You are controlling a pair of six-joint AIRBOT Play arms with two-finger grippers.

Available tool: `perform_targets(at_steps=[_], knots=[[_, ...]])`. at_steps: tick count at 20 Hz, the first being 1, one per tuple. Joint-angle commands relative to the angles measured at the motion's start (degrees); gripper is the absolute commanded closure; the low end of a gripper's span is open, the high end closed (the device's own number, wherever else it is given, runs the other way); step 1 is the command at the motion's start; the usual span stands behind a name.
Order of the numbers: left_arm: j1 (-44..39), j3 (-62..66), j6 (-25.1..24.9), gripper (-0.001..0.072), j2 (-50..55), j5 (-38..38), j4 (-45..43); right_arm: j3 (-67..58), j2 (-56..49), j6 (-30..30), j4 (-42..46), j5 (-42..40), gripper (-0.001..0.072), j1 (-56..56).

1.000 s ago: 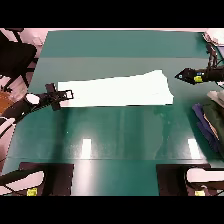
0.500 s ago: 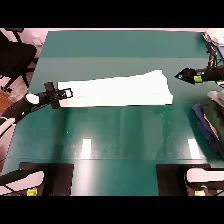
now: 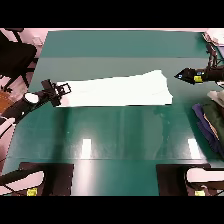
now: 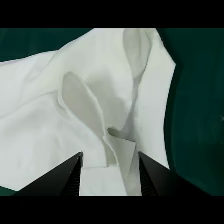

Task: Fold the shirts.

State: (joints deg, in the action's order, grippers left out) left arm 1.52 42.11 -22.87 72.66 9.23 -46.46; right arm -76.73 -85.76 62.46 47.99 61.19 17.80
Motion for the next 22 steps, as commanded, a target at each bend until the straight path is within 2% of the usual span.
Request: perform_targets(at_steps=[1,2,4,7,8,9,10,11,13,15,16,17,18,19,22], knots=[[0.0,0.0,0.2,0.0301,0.0,-2.9,0.6,0.0,0.0,0.0,-0.4,0.1,0.0306,0.0],[0.0,0.0,0.4,0.0303,0.0,-4.2,0.6,0.0,0.0,0.0,-0.4,0.1,0.0306,0.0],[0.0,0.0,0.6,0.05,0.1,-7.2,0.7,0.0,0.0,0.0,-0.4,0.5,0.0306,0.0],[0.0,0.0,8.5,0.0501,-0.1,-6.6,0.7,-0.1,0.0,0.0,-0.4,1.6,0.0306,0.0],[0.0,0.0,13.2,0.0503,-0.3,-5.2,1.2,0.0,0.0,0.1,-0.3,2.3,0.0306,0.0],[0.0,0.0,18.3,0.0543,-1.0,-3.6,2.4,-0.1,0.0,0.1,-0.3,3.3,0.0306,0.0],[0.0,0.0,24.0,0.0684,-2.3,-0.6,3.0,0.0,0.0,0.1,-0.3,4.8,0.0305,0.3],[0.0,0.3,28.5,0.0684,-3.5,3.3,3.0,0.0,0.0,0.1,-0.3,5.9,0.0305,0.9],[0.0,3.2,40.4,0.0686,-4.4,16.8,2.9,0.0,0.0,0.7,0.1,6.7,0.0304,1.0],[-1.4,7.2,57.5,0.0687,-4.2,28.6,1.8,-0.1,0.0,0.7,0.9,7.0,0.0298,1.0],[-2.5,8.8,64.3,0.0687,-4.2,32.0,1.4,-0.1,-0.1,0.7,1.6,7.0,0.0221,1.0],[-3.8,10.2,71.1,0.0686,-4.2,33.3,1.5,-0.1,-0.4,0.7,1.5,7.0,0.0122,1.0],[-5.7,11.6,77.2,0.0687,-4.2,33.1,1.5,-0.1,-1.1,0.7,1.5,7.4,0.0115,1.0],[-7.6,12.7,81.0,0.0686,-4.2,32.6,1.5,-0.1,-1.9,0.7,1.5,8.1,0.0112,1.0],[-12.5,15.7,93.0,0.0687,-2.6,31.2,1.4,-0.3,-5.2,0.7,1.1,10.0,0.0021,1.0]])
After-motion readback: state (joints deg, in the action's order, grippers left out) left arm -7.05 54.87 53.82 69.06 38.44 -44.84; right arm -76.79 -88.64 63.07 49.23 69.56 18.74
